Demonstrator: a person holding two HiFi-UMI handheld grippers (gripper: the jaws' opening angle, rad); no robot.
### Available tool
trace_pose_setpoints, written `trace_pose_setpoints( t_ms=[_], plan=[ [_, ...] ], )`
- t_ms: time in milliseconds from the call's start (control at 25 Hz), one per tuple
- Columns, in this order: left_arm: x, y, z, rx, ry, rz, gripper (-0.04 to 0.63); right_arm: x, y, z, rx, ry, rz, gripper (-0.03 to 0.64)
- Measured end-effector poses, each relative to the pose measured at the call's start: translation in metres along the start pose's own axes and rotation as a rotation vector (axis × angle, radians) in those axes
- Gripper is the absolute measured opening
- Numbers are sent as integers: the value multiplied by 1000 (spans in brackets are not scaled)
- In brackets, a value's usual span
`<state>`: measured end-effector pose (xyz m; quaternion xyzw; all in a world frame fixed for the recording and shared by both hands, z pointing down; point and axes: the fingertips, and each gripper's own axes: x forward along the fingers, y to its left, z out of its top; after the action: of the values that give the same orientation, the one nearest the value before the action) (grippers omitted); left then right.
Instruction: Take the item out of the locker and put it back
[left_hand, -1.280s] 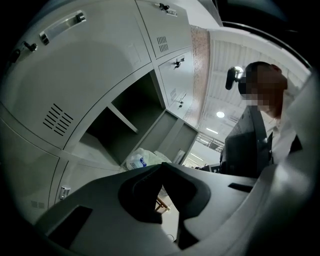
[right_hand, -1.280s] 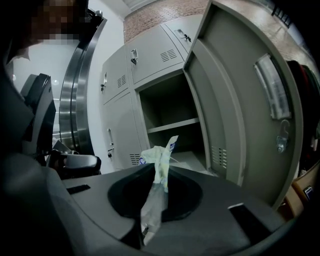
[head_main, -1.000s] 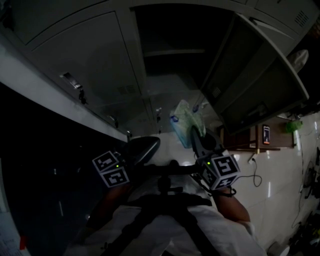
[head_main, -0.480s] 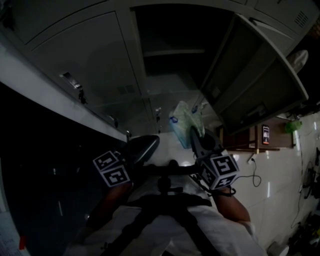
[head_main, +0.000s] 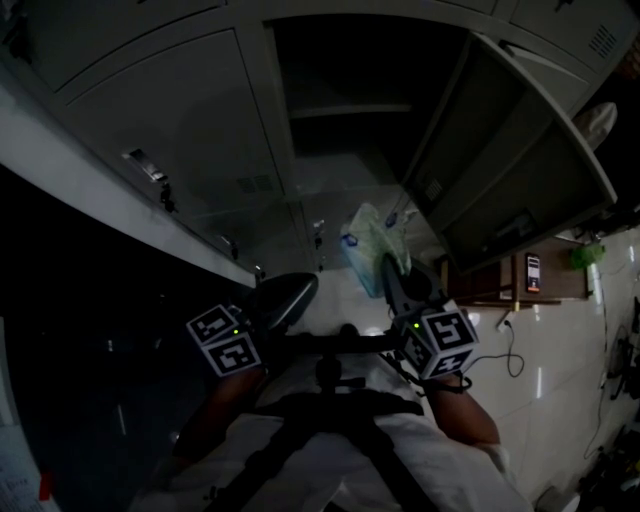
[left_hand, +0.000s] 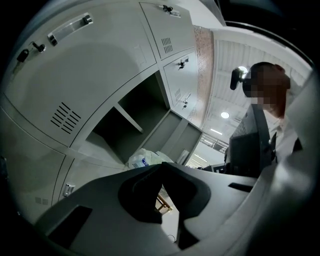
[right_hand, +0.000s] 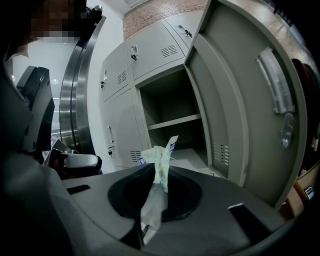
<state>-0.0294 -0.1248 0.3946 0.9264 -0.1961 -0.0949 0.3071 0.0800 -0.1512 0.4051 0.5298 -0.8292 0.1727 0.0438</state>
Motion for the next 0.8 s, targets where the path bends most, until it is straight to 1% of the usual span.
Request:
trace_pose_setpoints(
  t_ms=[240,800],
  plan=[
    [5,1,7,29,4,0,5,4,-6,12,-19,-9,-21,20],
    [16,3,34,99,-17,-5,3,21,-23,48,-102,-56,-38,20]
  ],
)
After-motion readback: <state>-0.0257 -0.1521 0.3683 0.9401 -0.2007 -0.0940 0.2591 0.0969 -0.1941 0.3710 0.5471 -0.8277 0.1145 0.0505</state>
